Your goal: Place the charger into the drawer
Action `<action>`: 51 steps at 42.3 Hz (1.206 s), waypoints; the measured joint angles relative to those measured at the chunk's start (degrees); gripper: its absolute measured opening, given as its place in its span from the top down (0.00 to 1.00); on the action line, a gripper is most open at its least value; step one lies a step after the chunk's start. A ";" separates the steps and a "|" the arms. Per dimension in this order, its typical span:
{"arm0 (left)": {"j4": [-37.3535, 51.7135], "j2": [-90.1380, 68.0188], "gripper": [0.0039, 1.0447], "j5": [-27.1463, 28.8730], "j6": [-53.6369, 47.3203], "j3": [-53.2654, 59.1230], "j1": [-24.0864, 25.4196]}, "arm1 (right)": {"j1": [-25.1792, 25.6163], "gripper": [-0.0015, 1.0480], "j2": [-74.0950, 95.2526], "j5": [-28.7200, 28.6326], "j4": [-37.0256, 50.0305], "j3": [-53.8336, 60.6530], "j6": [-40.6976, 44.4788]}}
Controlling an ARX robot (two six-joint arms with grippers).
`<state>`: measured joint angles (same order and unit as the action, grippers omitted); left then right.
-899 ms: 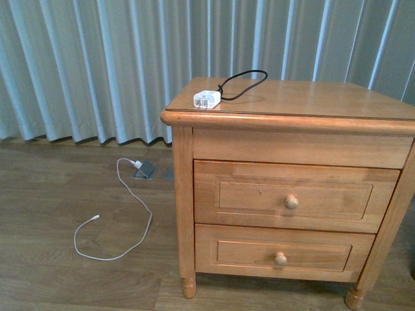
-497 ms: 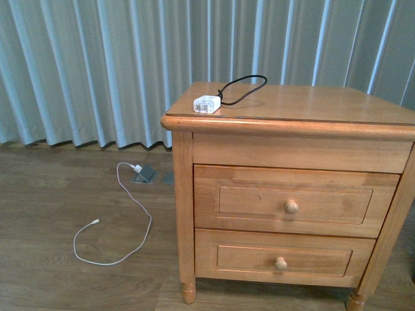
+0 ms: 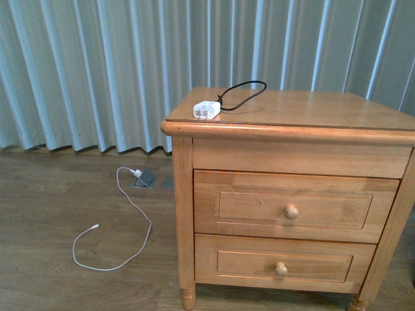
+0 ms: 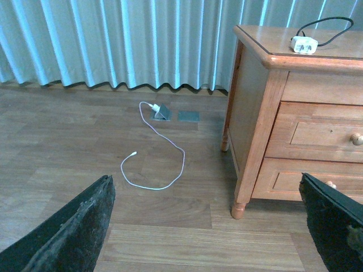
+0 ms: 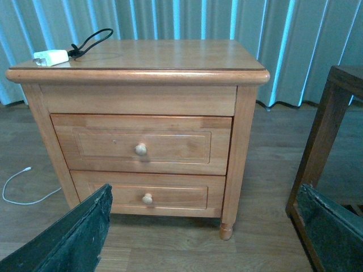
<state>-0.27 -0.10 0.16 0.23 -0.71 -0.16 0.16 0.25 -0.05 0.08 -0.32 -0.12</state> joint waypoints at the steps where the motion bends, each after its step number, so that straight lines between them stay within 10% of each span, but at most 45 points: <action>1: 0.00 0.00 0.06 0.00 0.00 0.00 0.00 | 0.00 0.08 0.00 0.00 0.00 0.00 0.00; 15: 0.00 0.00 0.06 0.00 0.00 0.00 0.00 | -0.22 0.08 7.23 -6.73 -6.14 -1.97 -6.27; 51: 0.00 0.00 0.06 0.00 0.00 0.00 0.00 | -19.54 0.08 91.06 9.40 38.10 -32.65 -6.88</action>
<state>-0.27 -0.10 0.16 0.23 -0.71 -0.16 -19.38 91.31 9.34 38.17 -32.97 -7.01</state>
